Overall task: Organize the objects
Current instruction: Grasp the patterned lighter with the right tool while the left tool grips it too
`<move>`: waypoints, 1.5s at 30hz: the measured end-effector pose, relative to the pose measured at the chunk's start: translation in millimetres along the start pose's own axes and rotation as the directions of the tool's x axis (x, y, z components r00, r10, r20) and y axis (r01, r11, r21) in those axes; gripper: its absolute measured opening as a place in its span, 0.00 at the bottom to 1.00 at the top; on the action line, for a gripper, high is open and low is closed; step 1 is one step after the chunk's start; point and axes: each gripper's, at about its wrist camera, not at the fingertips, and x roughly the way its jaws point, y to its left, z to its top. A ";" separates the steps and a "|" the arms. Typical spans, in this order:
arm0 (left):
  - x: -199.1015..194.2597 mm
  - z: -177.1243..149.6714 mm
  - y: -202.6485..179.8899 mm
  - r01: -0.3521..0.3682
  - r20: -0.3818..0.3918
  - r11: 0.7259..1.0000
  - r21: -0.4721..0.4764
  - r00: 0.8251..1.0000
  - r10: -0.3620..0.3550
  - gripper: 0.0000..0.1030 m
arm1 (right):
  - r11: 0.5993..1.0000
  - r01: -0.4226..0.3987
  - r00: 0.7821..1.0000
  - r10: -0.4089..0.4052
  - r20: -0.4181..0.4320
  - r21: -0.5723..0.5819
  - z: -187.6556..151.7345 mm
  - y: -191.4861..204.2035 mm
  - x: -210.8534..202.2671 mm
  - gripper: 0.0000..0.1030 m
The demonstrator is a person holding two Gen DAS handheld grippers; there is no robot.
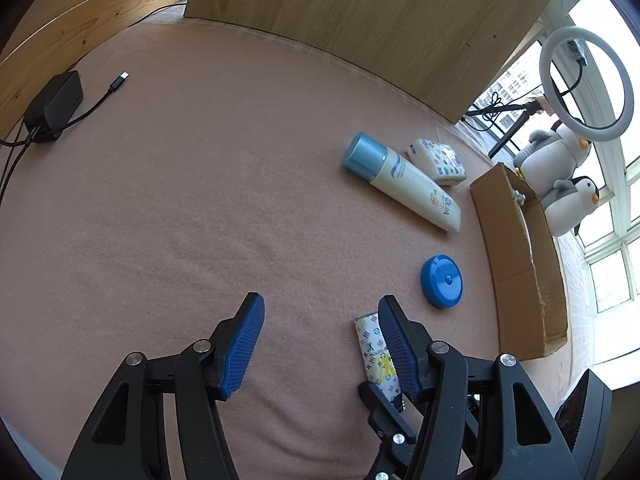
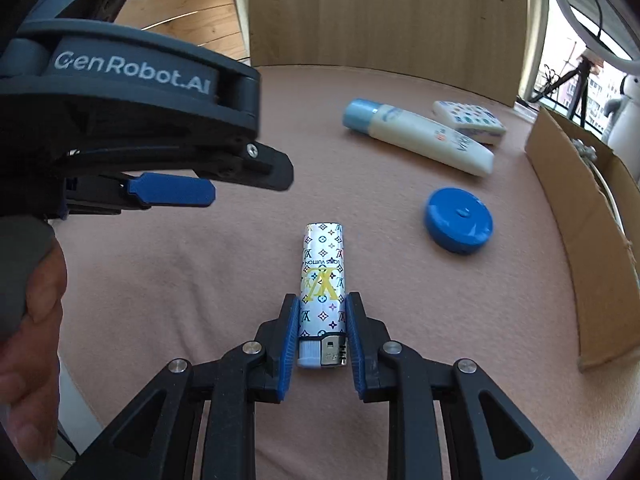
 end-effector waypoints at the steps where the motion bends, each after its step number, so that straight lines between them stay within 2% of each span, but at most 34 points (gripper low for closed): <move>1: -0.3 -0.6 5.2 -0.007 -0.005 1.000 -0.012 1.000 0.006 0.61 | 1.000 -0.002 1.000 0.002 0.006 -0.013 2.4 5.8 2.8 0.21; 3: 1.5 -0.8 13.7 -0.013 -0.019 0.999 -0.032 1.000 0.013 0.61 | 1.000 -0.012 1.000 0.012 0.010 -0.012 3.9 8.1 3.5 0.22; 6: 6.1 -2.2 14.8 0.000 -0.045 1.000 -0.027 0.999 -0.001 0.60 | 0.999 -0.041 0.999 0.041 0.017 0.004 -4.9 1.8 -4.7 0.30; 11: 19.5 -8.8 -3.0 0.045 -0.099 0.999 0.009 0.994 -0.044 0.59 | 0.999 -0.039 0.999 0.040 0.024 -0.023 -16.9 0.4 -10.6 0.30; 14: 28.5 -12.8 -13.9 0.063 -0.133 0.998 0.032 0.989 -0.058 0.47 | 0.999 -0.043 0.999 0.044 0.028 -0.031 -14.5 0.3 -8.8 0.30; 15: 29.4 -13.1 -16.3 0.057 -0.128 0.998 0.041 0.990 -0.051 0.44 | 0.998 -0.044 0.999 0.045 0.030 -0.036 -14.6 1.4 -9.0 0.25; 16: 30.7 -12.3 -17.8 0.054 -0.130 0.997 0.047 0.990 -0.048 0.39 | 0.998 -0.040 0.999 0.041 0.031 -0.044 -14.9 2.7 -8.7 0.21; 18: 34.8 -10.2 -18.8 0.060 -0.141 0.997 0.052 0.989 -0.052 0.25 | 0.998 -0.040 0.999 0.041 0.035 -0.047 -15.6 3.6 -9.1 0.21; 26: 33.3 -5.0 -20.1 0.075 -0.125 0.996 0.039 0.990 -0.070 0.21 | 0.998 -0.041 0.998 0.043 0.049 -0.039 -15.3 1.1 -11.6 0.21; 32: 12.9 4.8 -33.7 0.086 -0.084 0.993 0.079 0.993 -0.080 0.19 | 0.999 -0.023 0.995 0.027 0.096 -0.037 -6.8 -1.8 -27.2 0.21; 33: 8.6 7.0 -36.1 0.080 -0.074 0.993 0.086 0.995 -0.074 0.12 | 0.999 -0.016 0.994 0.020 0.110 -0.038 -3.7 -2.9 -30.7 0.21; 34: 4.1 9.3 -38.3 0.077 -0.064 0.992 0.096 0.995 -0.071 0.01 | 0.999 -0.012 0.992 0.018 0.125 -0.042 0.4 -4.3 -34.5 0.21; 38: -9.5 17.0 -48.5 0.090 -0.041 0.989 0.119 0.995 -0.086 0.00 | 0.997 0.005 0.986 0.007 0.166 -0.075 10.7 0.7 -48.7 0.20; 42: -7.0 18.2 -38.2 0.061 -0.044 0.995 0.077 0.997 -0.057 0.03 | 0.999 0.004 0.991 0.004 0.133 -0.054 4.9 -4.4 -38.5 0.20; 44: -0.2 14.6 -29.6 0.045 -0.074 0.997 0.060 0.996 -0.040 0.14 | 1.000 -0.005 0.996 0.007 0.088 -0.029 0.9 -14.7 -25.5 0.19; 45: 4.6 11.8 -25.5 0.039 -0.092 0.998 0.043 0.995 -0.035 0.30 | 1.000 -0.014 0.997 0.015 0.070 -0.014 -1.0 -20.1 -19.7 0.19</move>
